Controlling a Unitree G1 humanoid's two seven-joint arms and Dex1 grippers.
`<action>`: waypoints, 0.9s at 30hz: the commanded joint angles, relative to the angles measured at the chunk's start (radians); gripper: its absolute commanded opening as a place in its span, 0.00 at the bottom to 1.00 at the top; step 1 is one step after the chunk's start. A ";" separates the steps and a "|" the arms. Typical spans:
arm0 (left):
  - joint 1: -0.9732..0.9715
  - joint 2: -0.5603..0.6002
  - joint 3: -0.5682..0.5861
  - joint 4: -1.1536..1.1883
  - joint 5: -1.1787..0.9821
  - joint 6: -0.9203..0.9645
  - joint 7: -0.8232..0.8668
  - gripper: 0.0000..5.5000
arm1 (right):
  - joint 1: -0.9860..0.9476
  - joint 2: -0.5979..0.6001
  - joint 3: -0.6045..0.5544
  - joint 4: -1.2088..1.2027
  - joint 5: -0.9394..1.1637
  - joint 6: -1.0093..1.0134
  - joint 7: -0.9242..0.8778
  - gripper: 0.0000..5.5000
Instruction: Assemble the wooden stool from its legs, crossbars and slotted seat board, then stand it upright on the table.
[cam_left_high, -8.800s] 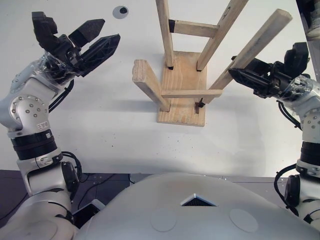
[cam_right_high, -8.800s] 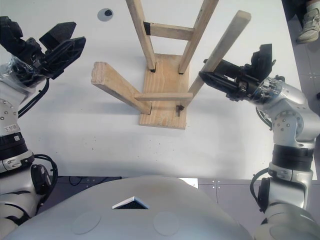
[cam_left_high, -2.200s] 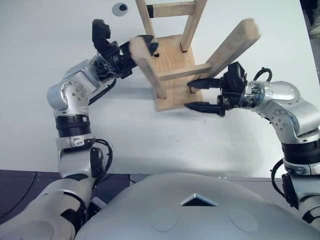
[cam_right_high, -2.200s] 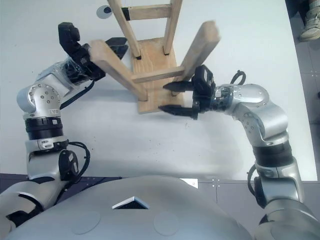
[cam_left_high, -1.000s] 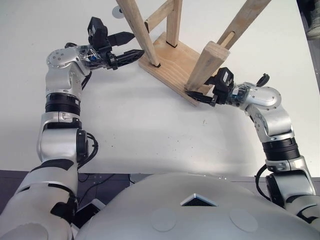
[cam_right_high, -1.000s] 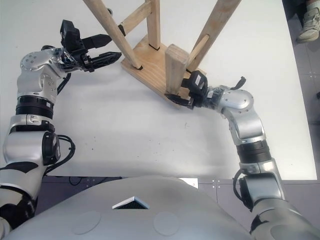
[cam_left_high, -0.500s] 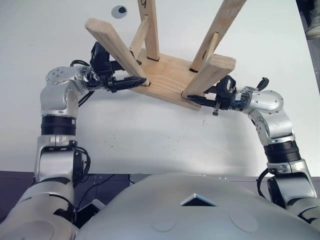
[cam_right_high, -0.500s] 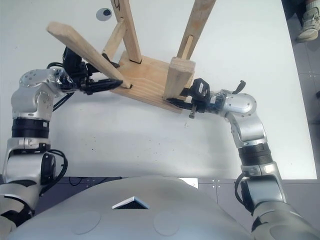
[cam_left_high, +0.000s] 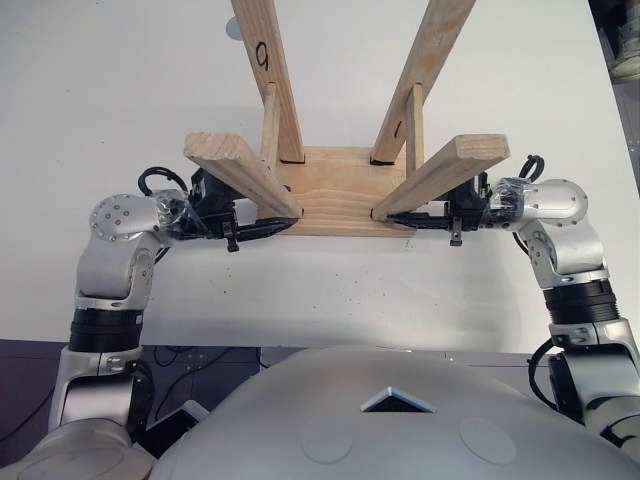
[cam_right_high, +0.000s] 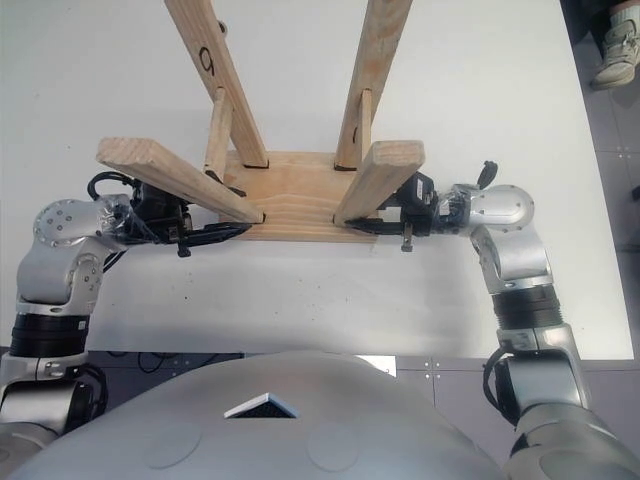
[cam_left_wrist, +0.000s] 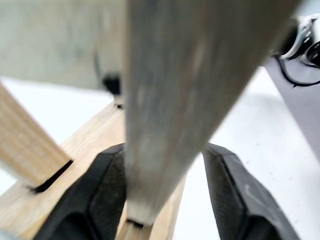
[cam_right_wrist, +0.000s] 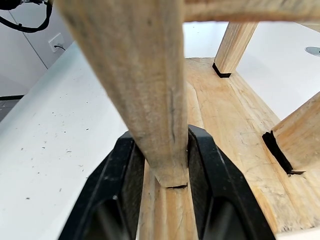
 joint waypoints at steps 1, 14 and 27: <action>0.052 0.028 -0.026 0.042 0.052 -0.071 -0.016 0.35 | 0.001 -0.015 -0.027 0.030 -0.002 0.016 -0.034 0.20; 0.107 0.081 -0.193 0.154 0.243 -0.116 0.078 0.22 | 0.002 -0.036 0.036 0.021 -0.058 0.013 0.014 0.20; -0.028 0.264 -0.444 -0.225 0.303 0.339 0.100 0.20 | -0.032 -0.056 0.123 0.005 -0.143 0.158 -0.070 0.20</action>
